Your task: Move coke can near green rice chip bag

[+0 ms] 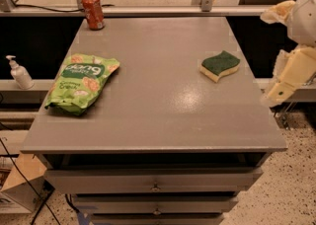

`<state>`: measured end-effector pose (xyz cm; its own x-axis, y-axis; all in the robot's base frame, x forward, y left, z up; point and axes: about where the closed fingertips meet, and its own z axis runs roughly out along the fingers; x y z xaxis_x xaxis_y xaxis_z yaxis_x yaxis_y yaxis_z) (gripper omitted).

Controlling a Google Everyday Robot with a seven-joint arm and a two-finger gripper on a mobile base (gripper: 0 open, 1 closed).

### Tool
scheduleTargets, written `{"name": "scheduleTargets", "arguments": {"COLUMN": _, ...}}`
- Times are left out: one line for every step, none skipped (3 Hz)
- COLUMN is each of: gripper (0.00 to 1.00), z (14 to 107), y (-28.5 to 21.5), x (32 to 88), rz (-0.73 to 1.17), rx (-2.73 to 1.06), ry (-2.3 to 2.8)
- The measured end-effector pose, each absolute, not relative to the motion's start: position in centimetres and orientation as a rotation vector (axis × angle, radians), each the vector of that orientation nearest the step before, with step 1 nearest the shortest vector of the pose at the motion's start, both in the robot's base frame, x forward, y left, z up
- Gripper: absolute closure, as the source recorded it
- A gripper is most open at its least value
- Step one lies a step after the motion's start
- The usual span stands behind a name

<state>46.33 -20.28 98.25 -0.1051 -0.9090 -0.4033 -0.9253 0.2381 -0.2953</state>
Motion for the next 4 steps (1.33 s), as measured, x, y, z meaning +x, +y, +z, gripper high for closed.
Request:
{"name": "scheduleTargets", "arguments": {"gripper": 0.0, "z": 98.9, "y": -15.8, "x": 49.2, "rz": 0.236, "rx": -1.633, "ry": 1.806}}
{"name": "scheduleTargets", "arguments": {"gripper": 0.0, "z": 99.7, "y": -11.6, "x": 52.3, "rz": 0.401, "rx": -1.625, "ry": 1.7}}
{"name": "scheduleTargets", "arguments": {"gripper": 0.0, "z": 100.3, "y": -10.8, "x": 52.9, "rz": 0.408, "rx": -1.629, "ry": 1.675}}
{"name": "scheduleTargets", "arguments": {"gripper": 0.0, "z": 99.3, "y": -10.0, "x": 53.5, "rz": 0.444, "rx": -1.559, "ry": 1.669}}
